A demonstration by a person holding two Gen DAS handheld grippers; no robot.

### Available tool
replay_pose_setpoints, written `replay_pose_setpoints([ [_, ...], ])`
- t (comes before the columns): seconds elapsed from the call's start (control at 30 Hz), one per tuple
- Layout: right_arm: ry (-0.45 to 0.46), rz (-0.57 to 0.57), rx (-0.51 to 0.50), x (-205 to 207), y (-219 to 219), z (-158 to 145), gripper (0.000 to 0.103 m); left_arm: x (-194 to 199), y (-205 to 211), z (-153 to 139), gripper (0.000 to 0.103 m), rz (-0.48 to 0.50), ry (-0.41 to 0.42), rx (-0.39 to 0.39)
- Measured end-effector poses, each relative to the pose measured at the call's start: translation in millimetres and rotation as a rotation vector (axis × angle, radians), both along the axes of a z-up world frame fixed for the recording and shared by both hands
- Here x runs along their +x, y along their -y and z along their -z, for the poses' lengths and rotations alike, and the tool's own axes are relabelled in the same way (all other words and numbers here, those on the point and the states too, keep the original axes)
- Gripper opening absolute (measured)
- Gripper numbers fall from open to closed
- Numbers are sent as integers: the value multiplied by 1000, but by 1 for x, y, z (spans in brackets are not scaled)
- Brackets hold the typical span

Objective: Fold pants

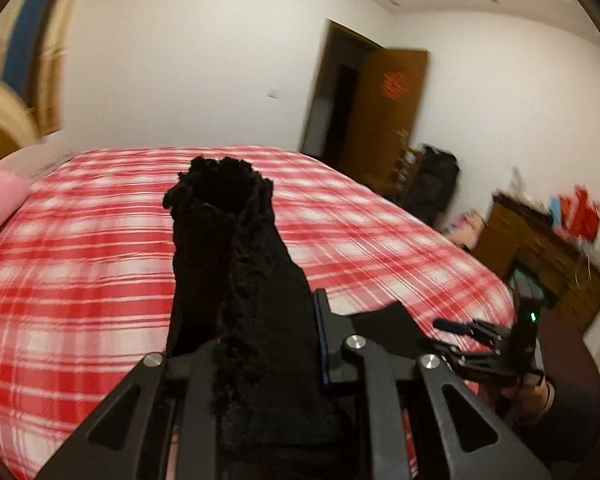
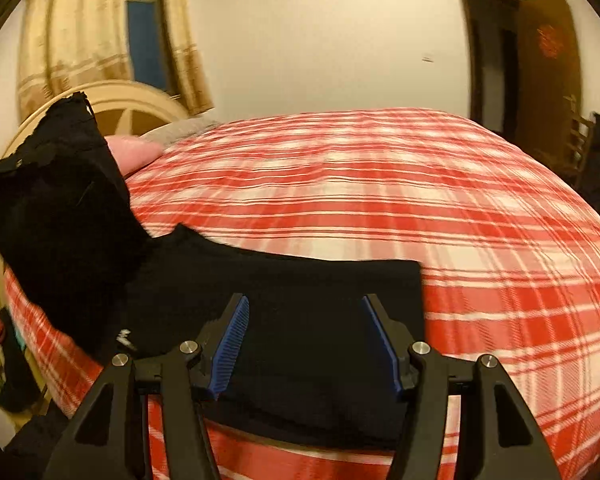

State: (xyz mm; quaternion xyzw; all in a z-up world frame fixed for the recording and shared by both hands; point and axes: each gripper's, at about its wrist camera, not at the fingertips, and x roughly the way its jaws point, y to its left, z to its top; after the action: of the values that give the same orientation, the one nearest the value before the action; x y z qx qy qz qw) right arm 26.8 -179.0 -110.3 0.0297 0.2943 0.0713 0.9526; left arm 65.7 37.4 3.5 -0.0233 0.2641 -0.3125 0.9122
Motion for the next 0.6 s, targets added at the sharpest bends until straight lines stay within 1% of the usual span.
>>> replay_pose_setpoints([
  [0.07, -16, 37, 24, 2, 18, 3, 60, 0, 21, 3, 20, 45, -11, 14],
  [0.13, -35, 70, 51, 3, 34, 7, 60, 2, 49, 10, 20, 85, -18, 49],
  [0.27, -81, 140, 104, 5, 66, 18, 60, 9, 99, 31, 20, 163, -58, 123],
  [0.3, -90, 152, 111, 6, 71, 21, 60, 10, 108, 36, 20, 172, -73, 132],
  [0.33, -102, 168, 120, 6, 79, 26, 60, 11, 121, 45, 20, 184, -86, 157],
  [0.4, -116, 188, 128, 7, 89, 32, 60, 9, 138, 58, 20, 189, -82, 206],
  [0.47, -128, 202, 142, 8, 95, 37, 60, 8, 156, 76, 20, 191, -96, 241],
  [0.5, -133, 204, 156, 9, 97, 38, 60, 8, 164, 85, 20, 186, -99, 257],
  [0.6, -145, 208, 208, 12, 104, 42, 60, 5, 178, 100, 22, 193, -100, 296],
])
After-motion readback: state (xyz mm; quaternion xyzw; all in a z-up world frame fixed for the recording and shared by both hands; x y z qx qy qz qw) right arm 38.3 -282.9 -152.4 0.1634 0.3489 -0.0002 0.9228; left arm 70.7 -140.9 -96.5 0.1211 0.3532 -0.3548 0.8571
